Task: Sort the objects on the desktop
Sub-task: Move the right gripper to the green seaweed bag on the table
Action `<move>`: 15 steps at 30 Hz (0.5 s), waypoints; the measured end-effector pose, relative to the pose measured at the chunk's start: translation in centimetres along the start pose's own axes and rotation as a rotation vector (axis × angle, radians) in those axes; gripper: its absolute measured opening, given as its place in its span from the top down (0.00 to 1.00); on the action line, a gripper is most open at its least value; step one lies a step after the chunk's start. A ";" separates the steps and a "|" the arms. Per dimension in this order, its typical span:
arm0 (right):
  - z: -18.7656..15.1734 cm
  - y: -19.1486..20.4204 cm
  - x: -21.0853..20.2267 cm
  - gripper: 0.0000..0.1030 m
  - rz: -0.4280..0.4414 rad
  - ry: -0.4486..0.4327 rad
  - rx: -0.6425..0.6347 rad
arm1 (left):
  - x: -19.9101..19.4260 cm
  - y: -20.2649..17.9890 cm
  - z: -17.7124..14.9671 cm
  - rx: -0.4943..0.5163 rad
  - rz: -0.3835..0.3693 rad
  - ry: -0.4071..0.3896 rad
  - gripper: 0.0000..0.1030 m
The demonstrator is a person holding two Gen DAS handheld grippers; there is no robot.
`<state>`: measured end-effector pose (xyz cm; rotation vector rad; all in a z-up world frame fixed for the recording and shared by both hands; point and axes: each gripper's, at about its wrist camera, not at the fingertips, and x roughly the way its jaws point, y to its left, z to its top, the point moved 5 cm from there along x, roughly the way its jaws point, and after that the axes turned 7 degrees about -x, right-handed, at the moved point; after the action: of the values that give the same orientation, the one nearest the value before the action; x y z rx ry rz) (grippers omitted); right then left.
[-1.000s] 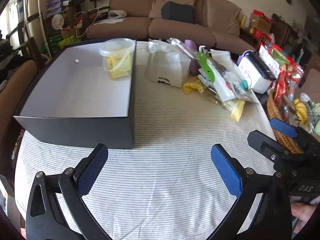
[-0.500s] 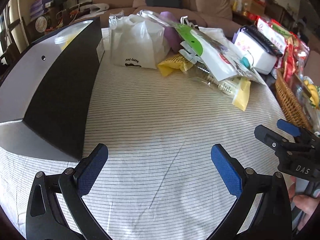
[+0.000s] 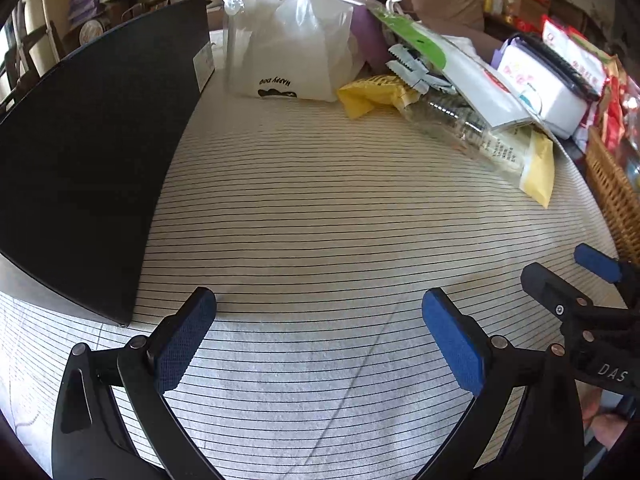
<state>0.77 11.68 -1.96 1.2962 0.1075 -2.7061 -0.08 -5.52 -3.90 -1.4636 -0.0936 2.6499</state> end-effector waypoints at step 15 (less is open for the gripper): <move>6.7 -7.0 -2.1 0.00 0.302 -0.158 0.372 | -1.6 -2.0 4.5 0.057 -0.134 0.025 0.00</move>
<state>-4.22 18.00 3.89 1.0630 -0.5841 -2.6236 -2.91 -3.78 0.01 -1.4206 -0.1087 2.5067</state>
